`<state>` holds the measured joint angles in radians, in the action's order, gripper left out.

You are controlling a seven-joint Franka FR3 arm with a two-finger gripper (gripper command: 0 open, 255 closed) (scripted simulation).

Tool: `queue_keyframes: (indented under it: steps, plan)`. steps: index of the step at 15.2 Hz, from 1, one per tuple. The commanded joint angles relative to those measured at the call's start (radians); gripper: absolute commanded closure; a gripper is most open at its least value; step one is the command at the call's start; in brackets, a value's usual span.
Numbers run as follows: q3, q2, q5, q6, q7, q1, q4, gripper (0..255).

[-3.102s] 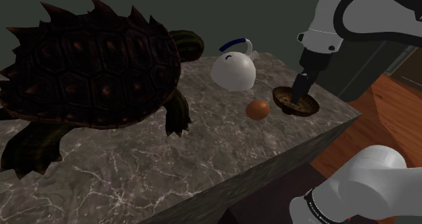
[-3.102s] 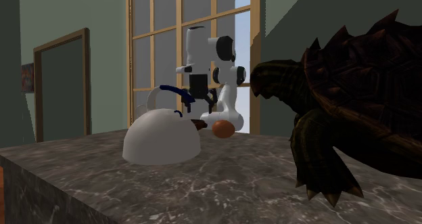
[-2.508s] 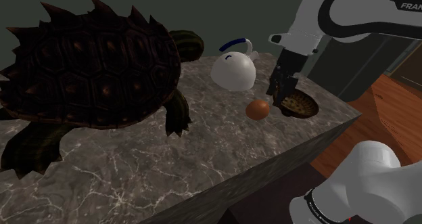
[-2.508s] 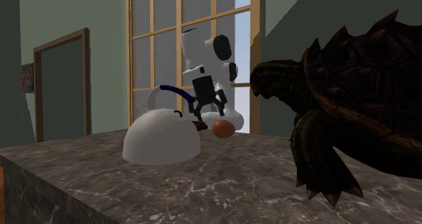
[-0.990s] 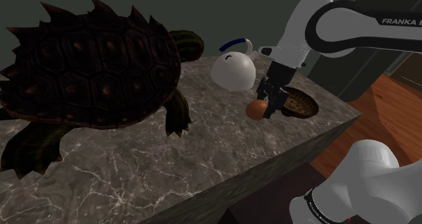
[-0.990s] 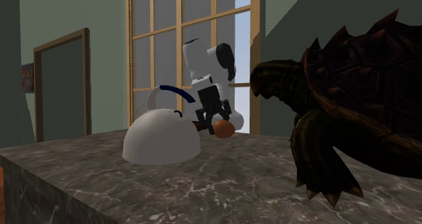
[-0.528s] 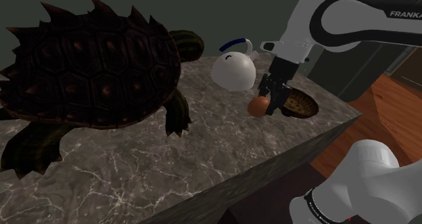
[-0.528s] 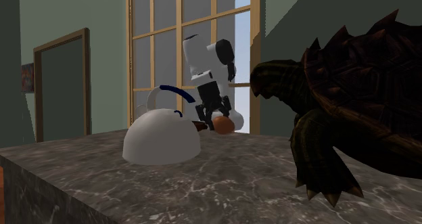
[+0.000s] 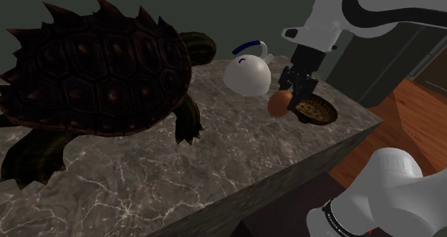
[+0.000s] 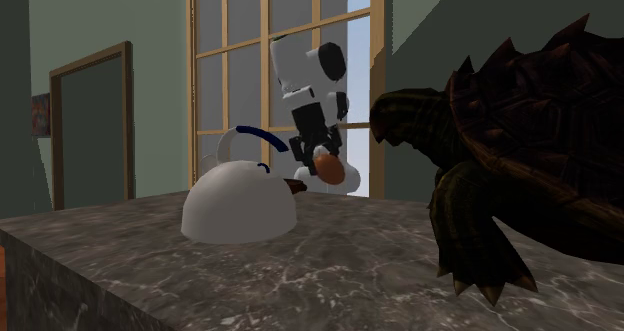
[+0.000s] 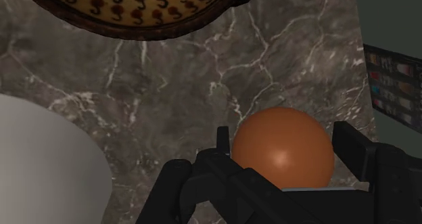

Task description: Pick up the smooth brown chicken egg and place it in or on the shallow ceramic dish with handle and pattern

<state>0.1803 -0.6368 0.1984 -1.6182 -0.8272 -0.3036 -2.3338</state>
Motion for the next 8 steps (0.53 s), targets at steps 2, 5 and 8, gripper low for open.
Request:
queue_keyframes:
  steps: [2,5,8]
  plan:
    - [-0.001,0.007,0.002,0.034,0.010,-0.003,0.042,255]
    - [-0.001,0.013,0.003,0.071,0.019,-0.005,0.087,255]
    - [-0.001,0.022,0.005,0.108,0.028,-0.008,0.133,255]
